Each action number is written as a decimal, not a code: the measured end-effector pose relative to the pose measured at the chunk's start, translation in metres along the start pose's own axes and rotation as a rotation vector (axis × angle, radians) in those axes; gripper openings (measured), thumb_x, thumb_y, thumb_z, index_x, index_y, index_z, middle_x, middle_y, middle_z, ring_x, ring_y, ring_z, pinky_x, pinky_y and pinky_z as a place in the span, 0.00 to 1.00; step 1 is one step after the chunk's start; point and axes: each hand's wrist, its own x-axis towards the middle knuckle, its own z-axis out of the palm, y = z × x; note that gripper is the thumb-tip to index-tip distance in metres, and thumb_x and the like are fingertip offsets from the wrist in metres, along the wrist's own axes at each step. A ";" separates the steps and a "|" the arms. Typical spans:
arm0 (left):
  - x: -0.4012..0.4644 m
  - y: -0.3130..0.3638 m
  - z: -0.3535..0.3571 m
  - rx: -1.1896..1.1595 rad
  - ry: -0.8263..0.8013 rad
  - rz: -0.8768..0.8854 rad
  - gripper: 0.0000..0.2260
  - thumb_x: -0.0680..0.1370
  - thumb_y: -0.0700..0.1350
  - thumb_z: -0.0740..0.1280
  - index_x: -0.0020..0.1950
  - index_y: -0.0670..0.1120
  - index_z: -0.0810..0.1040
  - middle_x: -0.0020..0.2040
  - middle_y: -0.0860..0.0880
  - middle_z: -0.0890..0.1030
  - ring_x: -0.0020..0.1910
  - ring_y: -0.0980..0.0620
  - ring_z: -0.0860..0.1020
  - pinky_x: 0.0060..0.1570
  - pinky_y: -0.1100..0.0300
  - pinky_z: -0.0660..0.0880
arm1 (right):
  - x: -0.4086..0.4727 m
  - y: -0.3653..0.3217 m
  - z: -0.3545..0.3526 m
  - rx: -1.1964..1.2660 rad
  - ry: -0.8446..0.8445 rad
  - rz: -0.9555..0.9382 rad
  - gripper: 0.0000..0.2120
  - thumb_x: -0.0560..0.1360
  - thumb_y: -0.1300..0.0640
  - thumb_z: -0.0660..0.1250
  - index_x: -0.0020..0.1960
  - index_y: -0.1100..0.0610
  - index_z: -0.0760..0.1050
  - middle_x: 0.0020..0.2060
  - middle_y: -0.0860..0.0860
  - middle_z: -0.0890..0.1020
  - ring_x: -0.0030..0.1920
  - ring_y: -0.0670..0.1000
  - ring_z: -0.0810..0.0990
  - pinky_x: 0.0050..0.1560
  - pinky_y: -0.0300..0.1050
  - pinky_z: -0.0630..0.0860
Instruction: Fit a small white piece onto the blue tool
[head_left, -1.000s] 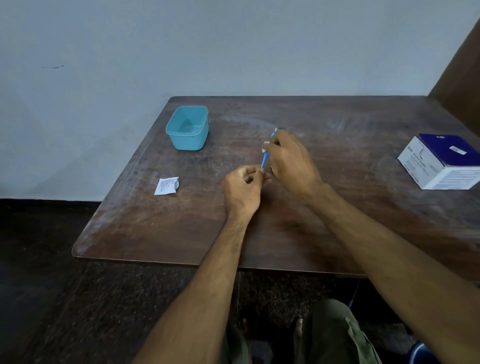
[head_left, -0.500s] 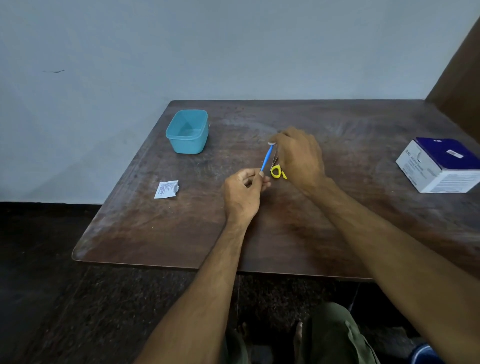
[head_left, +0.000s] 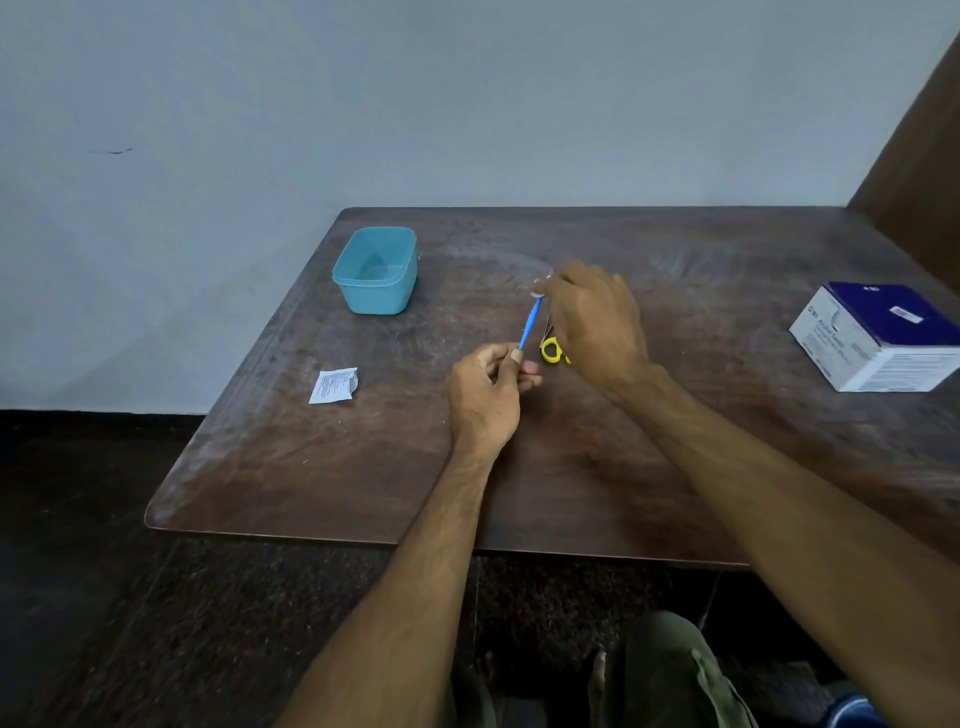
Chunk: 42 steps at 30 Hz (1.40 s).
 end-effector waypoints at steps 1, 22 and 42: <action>0.001 -0.001 0.000 0.002 0.000 0.001 0.09 0.81 0.36 0.62 0.46 0.46 0.78 0.34 0.49 0.82 0.32 0.55 0.82 0.40 0.61 0.81 | -0.007 -0.003 0.003 -0.005 0.027 -0.036 0.18 0.59 0.69 0.72 0.48 0.57 0.82 0.43 0.55 0.82 0.39 0.60 0.80 0.37 0.46 0.71; 0.001 -0.003 0.002 0.069 -0.132 -0.006 0.07 0.81 0.38 0.61 0.48 0.44 0.79 0.34 0.47 0.81 0.30 0.54 0.80 0.36 0.64 0.78 | -0.018 0.001 0.017 0.392 0.155 0.104 0.11 0.74 0.64 0.64 0.52 0.57 0.83 0.46 0.52 0.83 0.45 0.54 0.81 0.42 0.50 0.78; -0.002 -0.001 0.001 0.075 -0.160 0.011 0.13 0.82 0.37 0.59 0.44 0.49 0.79 0.33 0.49 0.81 0.32 0.51 0.82 0.39 0.62 0.80 | -0.009 0.009 0.020 0.268 0.149 0.038 0.11 0.72 0.64 0.64 0.50 0.57 0.83 0.46 0.52 0.85 0.46 0.57 0.82 0.44 0.48 0.75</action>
